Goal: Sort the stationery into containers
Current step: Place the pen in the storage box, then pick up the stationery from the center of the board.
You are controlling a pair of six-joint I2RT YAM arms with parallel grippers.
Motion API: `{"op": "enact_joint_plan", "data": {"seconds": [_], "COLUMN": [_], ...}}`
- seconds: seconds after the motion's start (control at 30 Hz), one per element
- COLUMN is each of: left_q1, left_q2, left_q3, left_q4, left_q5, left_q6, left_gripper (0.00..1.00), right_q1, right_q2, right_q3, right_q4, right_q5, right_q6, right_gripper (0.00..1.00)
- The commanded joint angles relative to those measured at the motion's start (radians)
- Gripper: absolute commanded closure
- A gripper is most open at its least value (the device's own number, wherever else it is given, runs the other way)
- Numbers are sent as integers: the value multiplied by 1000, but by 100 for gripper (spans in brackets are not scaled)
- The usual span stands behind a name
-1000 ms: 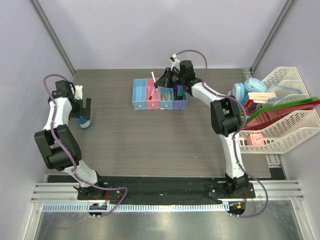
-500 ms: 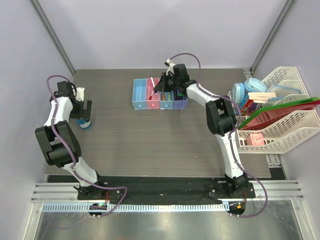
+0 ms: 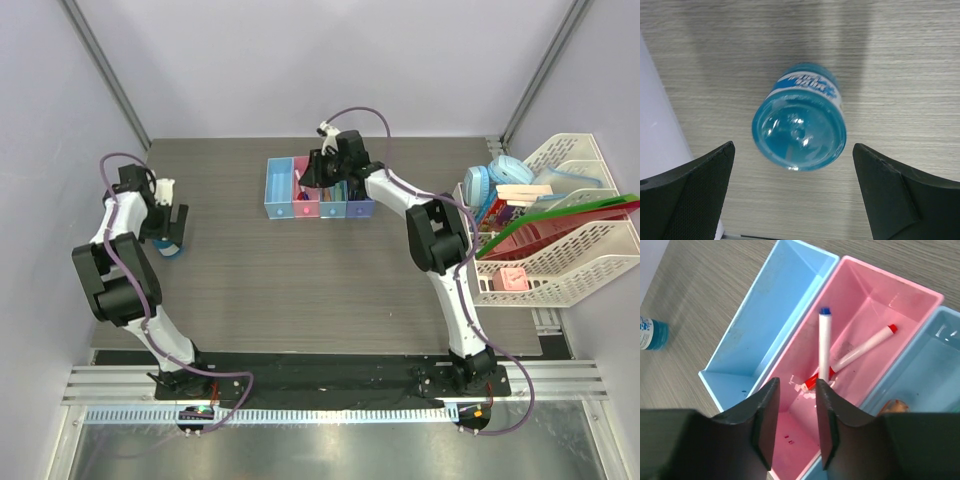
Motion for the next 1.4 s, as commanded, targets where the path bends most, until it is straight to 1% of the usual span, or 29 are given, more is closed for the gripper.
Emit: {"op": "enact_joint_plan", "data": {"seconds": [0.0, 0.03, 0.1, 0.27, 0.4, 0.63, 0.67, 0.77, 0.8, 0.87, 0.9, 0.97, 1.03, 1.07, 1.1, 1.27, 1.37], "left_q1": [10, 8, 10, 11, 10, 16, 16, 22, 25, 29, 36, 37, 40, 40, 40, 40, 40], "left_q2": [37, 46, 62, 86, 109, 135, 135, 144, 148, 160, 164, 172, 166, 160, 154, 102, 79], "left_q3": [63, 69, 80, 101, 127, 147, 146, 140, 138, 140, 144, 149, 155, 158, 164, 182, 190], "left_q4": [-11, -12, -18, -23, -34, -48, -48, -60, -63, -78, -84, -109, -124, -141, -150, -198, -229], "left_q5": [73, 86, 100, 129, 146, 180, 185, 191, 194, 201, 208, 214, 220, 221, 229, 267, 278], "left_q6": [33, 36, 39, 56, 68, 87, 90, 98, 104, 104, 105, 107, 111, 114, 117, 125, 128], "left_gripper": [0, 0, 0, 0, 0, 1, 3, 13, 20, 28, 37, 40, 36, 29, 27, 18, 18], "right_q1": [5, 5, 7, 7, 7, 7, 7, 7, 5, 5, 7, 7, 8, 5, 7, 7, 7], "right_q2": [-48, -51, -65, -115, -189, -313, -324, -367, -377, -410, -419, -436, -442, -451, -456, -488, -497], "right_q3": [17, 11, 10, 7, 11, -41, -42, -47, -62, -75, -82, -87, -82, -81, -84, -101, -107], "right_q4": [-36, -38, -45, -96, -153, -196, -208, -228, -228, -233, -236, -252, -278, -283, -288, -297, -297], "right_q5": [45, 48, 58, 90, 116, 150, 157, 174, 176, 186, 190, 196, 200, 203, 209, 219, 219], "right_q6": [-43, -48, -59, -112, -178, -263, -269, -281, -286, -286, -286, -315, -324, -329, -332, -341, -343], "right_gripper": [54, 49, 47, 46, 46, 45, 45, 45, 45, 45, 45, 44, 44, 44, 44, 43, 43]}}
